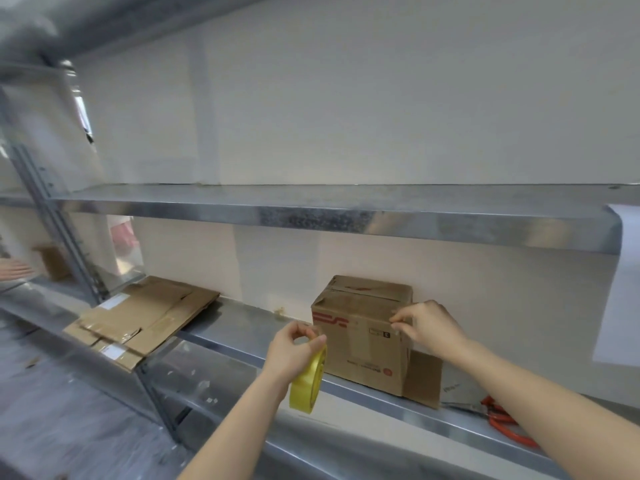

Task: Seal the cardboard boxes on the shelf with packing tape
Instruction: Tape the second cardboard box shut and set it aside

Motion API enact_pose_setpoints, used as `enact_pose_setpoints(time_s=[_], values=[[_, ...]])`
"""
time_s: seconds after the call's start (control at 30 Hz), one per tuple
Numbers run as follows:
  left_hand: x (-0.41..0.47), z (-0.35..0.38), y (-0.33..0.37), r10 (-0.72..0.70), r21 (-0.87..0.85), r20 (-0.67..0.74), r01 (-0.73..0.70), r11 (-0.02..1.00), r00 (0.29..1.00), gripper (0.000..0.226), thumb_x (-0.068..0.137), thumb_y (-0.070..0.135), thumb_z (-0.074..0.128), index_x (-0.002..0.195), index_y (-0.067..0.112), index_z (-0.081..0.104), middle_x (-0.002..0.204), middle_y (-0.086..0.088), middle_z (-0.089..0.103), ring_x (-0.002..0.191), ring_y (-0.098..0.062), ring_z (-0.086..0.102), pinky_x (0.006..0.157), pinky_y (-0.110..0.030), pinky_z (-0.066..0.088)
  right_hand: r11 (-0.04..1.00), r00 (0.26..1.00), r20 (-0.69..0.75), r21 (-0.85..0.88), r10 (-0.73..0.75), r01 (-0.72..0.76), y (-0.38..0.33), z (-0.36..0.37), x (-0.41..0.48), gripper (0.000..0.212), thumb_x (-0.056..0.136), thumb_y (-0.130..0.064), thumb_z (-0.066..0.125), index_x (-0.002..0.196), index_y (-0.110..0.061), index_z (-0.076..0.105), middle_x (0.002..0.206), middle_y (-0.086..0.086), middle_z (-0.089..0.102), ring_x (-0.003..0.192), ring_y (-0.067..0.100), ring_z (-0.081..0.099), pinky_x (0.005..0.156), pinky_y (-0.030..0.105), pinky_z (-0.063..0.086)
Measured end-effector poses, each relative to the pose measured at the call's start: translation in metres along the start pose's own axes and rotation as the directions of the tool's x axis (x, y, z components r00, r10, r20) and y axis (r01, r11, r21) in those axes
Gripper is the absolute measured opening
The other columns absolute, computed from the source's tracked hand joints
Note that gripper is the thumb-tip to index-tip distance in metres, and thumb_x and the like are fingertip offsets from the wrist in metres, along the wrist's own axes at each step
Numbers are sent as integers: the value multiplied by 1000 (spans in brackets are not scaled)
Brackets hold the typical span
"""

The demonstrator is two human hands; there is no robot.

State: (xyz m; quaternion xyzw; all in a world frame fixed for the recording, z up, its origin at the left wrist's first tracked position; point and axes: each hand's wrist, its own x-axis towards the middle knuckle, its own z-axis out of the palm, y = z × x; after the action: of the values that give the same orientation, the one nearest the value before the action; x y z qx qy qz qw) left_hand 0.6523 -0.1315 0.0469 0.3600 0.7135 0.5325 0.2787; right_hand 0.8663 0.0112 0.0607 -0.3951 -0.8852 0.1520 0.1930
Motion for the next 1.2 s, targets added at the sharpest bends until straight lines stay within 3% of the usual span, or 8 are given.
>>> enact_pose_setpoints(time_s=[0.13,0.3,0.57,0.7,0.8,0.9,1.03,1.2], values=[[5,-5,-3,-38,-71,-18,36,997,999,19,77,18,78,71,16,61,99,3,72,98,-18,65,94,-40,50,983,993,110,-178,-30,50,10,2,2,30,89,-34,66,115,-20,70,128,-4,64,112,13,62,97,24,46],[7,-2,-2,-75,-154,-3,73,985,997,12,82,18,75,82,12,65,82,-6,68,79,-22,63,79,-39,52,958,993,107,-275,-54,82,6,3,8,17,86,-31,68,96,-18,66,102,0,69,93,18,62,75,25,46],[1,-4,8,-56,-237,-13,51,970,998,8,86,18,70,80,15,66,75,-2,66,72,-19,60,71,-32,50,925,985,170,-373,-2,66,-28,-16,11,29,81,-40,71,100,-19,63,102,0,65,91,20,61,76,29,49],[0,-13,29,-46,-321,-23,36,947,999,7,87,16,69,82,12,67,79,-8,66,72,-21,60,76,-35,50,979,993,56,-168,-107,115,-56,-8,3,37,88,-53,56,111,-24,63,113,-5,64,106,17,59,90,34,47],[3,-18,49,-32,-426,-39,12,905,999,11,91,12,64,80,11,60,77,-6,64,68,-19,58,71,-32,49,979,981,126,162,-148,127,-83,0,-8,59,75,-78,46,96,-28,68,100,-12,69,96,6,61,86,33,50],[8,-24,61,-24,-466,-42,1,885,999,13,93,12,61,82,11,55,79,-5,64,63,-18,58,65,-30,49,966,974,140,213,-178,146,-96,5,-11,65,76,-82,36,93,-27,68,93,-13,69,89,5,61,83,34,50],[24,-37,54,-20,-371,-50,0,928,999,13,93,11,61,82,11,54,81,-6,64,68,-22,59,69,-34,49,999,995,81,-8,-51,52,-79,0,2,55,86,-68,47,122,-27,57,124,-3,60,117,18,54,98,37,44],[66,-48,51,-18,-355,-92,-16,935,996,20,92,7,61,75,13,53,81,-9,62,73,-23,56,77,-39,47,957,948,208,-217,239,-194,-45,13,22,102,73,-63,69,152,-41,8,161,9,0,146,39,4,114,55,20]])
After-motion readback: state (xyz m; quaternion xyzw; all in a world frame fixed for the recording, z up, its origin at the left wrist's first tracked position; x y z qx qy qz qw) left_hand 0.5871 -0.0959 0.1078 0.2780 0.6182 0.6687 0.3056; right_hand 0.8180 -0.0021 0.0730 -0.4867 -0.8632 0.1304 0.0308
